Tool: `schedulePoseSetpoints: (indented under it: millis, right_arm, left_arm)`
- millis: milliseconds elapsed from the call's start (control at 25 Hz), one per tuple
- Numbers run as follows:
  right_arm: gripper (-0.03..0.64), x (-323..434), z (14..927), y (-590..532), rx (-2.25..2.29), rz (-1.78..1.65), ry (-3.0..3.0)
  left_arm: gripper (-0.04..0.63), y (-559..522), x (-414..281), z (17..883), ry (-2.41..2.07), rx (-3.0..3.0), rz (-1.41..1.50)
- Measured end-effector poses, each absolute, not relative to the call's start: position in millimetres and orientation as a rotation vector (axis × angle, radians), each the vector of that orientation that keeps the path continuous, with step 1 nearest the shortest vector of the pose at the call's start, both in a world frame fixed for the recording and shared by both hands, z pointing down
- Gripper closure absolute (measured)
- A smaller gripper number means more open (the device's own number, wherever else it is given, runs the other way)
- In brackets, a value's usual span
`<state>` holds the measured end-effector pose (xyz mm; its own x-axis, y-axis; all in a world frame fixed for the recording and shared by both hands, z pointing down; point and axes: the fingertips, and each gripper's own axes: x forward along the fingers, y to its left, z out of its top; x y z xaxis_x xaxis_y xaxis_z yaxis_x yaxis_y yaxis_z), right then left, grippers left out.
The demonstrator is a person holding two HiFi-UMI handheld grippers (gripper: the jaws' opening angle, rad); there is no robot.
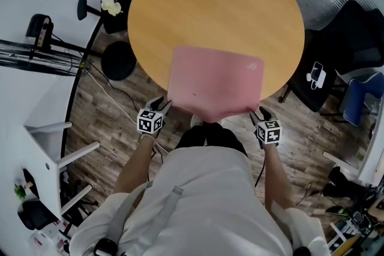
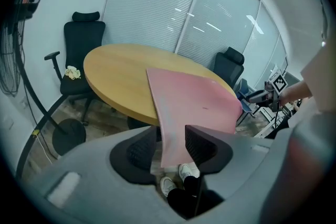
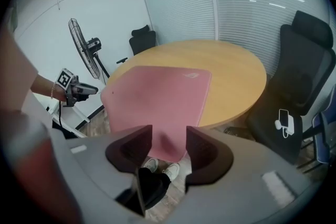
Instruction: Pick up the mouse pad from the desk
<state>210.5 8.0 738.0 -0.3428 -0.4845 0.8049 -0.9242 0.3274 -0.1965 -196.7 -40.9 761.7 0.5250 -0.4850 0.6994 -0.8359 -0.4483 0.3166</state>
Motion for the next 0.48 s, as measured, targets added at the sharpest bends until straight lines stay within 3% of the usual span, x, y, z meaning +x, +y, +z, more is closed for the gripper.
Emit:
schedulePoseSetpoints:
  millis: [480]
  right_arm:
    - [0.297,216,772,8,1.193,1.058,-1.952]
  left_arm:
    - [0.328,-40,-193,791,-0.911,2.085,0.625]
